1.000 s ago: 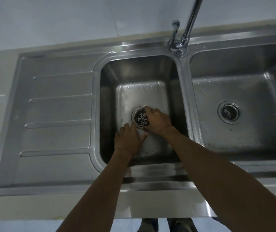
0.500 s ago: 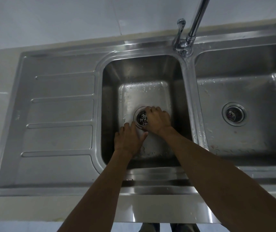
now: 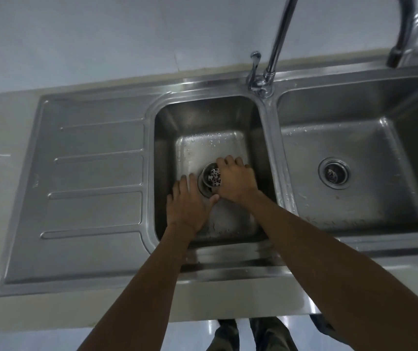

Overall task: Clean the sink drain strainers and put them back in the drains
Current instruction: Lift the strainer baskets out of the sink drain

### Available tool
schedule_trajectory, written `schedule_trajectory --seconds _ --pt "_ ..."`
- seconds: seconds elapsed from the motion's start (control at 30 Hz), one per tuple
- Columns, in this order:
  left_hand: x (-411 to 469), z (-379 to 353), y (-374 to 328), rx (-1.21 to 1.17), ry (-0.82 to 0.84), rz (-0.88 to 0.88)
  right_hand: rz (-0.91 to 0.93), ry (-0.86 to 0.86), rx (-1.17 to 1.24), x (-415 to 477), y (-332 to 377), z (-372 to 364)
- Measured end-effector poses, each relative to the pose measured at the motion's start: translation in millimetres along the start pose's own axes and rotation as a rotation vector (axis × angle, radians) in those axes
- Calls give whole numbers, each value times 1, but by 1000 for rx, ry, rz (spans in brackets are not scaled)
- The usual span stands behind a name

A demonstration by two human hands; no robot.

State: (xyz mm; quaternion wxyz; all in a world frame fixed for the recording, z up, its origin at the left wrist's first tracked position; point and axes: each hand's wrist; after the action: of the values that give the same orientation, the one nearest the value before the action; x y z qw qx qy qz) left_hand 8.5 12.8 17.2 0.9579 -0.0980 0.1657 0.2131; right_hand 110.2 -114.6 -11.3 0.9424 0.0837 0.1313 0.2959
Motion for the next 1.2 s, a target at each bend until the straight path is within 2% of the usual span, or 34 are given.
schedule_trajectory --seconds 0.27,0.57,0.73,0.9,1.03,1.2 --pt "-37 57 -23 -41 -56 -81 -56 -140 18 -57 -14 95" --pt "-66 77 -112 -78 -51 -300 -225 -260 60 -145 -86 161" --pt "-83 56 -172 -36 -65 -500 -380 -154 62 -193 -153 150" --pt "-78 27 -217 53 1 -560 -439 32 129 -206 -202 113" --pt "-61 11 -243 105 -1 -578 -390 116 175 -190 -229 79" --pt "-42 -9 -257 167 44 -515 -216 223 243 -161 -246 47"
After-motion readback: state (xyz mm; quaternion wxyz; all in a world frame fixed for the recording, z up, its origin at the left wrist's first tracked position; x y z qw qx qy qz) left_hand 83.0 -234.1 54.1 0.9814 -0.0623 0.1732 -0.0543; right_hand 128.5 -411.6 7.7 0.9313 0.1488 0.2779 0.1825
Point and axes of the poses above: each hand's wrist, its own x-axis towards the middle knuckle, its own z-axis out of the back of the hand, y = z × x, and after that the axes turned 7 degrees about z, right-handed
